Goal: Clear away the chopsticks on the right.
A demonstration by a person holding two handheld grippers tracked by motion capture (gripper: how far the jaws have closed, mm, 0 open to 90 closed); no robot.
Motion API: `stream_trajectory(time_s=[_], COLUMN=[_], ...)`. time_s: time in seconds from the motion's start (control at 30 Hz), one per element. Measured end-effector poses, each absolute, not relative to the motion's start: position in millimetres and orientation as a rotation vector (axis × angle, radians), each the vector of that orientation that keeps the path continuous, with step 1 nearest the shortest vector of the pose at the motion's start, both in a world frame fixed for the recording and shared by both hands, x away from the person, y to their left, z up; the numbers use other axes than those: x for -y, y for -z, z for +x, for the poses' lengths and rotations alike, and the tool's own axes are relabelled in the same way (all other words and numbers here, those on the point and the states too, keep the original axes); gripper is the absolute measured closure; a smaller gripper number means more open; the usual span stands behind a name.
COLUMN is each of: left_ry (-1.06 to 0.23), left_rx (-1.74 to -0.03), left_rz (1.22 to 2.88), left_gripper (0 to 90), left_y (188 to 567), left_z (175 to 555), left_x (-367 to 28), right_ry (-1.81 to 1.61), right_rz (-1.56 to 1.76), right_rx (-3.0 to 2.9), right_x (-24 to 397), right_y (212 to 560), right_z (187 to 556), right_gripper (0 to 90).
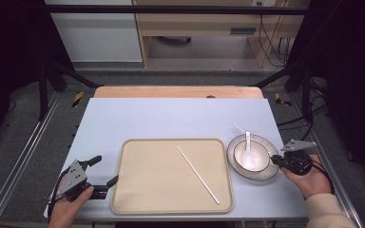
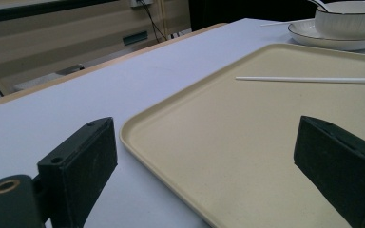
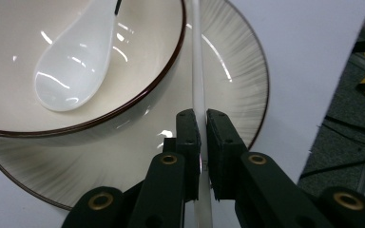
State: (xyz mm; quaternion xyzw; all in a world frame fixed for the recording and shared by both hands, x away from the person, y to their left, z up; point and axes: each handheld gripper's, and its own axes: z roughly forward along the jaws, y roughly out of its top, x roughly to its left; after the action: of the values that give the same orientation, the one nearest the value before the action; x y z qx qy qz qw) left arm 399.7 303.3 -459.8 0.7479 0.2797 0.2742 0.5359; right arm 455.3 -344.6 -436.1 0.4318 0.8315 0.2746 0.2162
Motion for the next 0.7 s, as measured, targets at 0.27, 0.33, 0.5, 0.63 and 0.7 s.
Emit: stream_trajectory(time_s=[0.27,0.33,0.5,0.63,0.7], left_ry=[-0.654,-0.656,-0.661,-0.662,-0.662], left_rx=[-0.667,-0.668,-0.669,-0.666,-0.666], left_rz=[1.78,1.78,1.787,1.785,1.783], left_gripper=[6.7,6.8,6.9,6.9,6.9], left_y=[460,460,460,459,459], left_z=[400,400,400,399,399], left_x=[-303,-303,-303,-304,-304], right_ry=[-0.885,-0.957,-1.013,-1.023,-1.028], right_rz=[1.269,1.214,1.075,1.049,1.051], right_rx=[-2.021,-1.974,-2.049,-2.112,-2.139], right_x=[350,332,265,225,209], right_y=[387,365,349,364,375], right_z=[422,401,370,364,365], right_gripper=[84.0,84.0,84.0,84.0,84.0])
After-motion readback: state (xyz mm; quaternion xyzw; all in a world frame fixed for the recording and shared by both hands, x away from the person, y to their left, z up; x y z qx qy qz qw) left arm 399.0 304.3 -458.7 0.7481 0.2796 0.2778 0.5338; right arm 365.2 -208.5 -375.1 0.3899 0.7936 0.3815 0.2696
